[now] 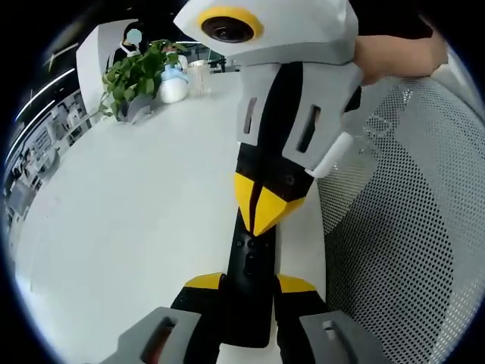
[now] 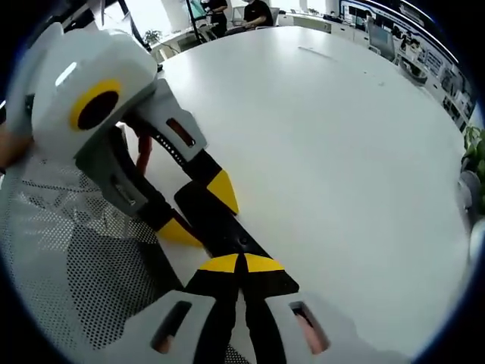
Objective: Press the specified remote control buttons in sequence, fully releasing each button before pressing the next.
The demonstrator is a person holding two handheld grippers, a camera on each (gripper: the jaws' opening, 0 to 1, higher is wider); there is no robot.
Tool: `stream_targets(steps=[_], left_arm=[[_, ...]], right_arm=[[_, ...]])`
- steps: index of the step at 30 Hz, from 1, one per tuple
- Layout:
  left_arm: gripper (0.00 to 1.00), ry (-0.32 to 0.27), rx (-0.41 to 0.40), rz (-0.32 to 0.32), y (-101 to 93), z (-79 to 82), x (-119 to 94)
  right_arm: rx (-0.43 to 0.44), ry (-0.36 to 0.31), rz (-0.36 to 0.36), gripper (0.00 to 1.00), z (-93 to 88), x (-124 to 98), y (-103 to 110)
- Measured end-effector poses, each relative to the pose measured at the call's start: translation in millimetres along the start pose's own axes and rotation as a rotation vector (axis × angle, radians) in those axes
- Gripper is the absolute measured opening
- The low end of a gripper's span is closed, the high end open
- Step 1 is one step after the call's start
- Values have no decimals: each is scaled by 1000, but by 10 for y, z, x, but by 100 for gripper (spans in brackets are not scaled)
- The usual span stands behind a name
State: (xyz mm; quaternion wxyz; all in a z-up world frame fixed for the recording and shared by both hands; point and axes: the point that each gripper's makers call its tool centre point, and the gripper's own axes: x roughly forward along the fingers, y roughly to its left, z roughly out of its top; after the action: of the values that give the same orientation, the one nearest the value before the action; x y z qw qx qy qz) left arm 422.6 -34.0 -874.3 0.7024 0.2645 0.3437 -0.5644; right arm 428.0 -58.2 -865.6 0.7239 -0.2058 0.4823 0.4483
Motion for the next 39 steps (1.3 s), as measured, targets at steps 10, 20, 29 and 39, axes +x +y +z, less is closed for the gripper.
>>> stream_targets(steps=[10, 20, 29, 39], left_arm=[[25, -5, -1, 0, -1, 1, 0], [25, -1, 5, 0, -5, 5, -2], [25, 2, 20, -13, 1, 9, 0], [25, -8, 20, -13, -1, 10, 1]], right_arm=[[-42, 5, -16, 0, 4, 8, -1], [11, -4, -3, 0, -1, -1, -10], [87, -4, 35, 0, -26, -16, -14], [78, 25, 43, 0, -96, -50, -5]])
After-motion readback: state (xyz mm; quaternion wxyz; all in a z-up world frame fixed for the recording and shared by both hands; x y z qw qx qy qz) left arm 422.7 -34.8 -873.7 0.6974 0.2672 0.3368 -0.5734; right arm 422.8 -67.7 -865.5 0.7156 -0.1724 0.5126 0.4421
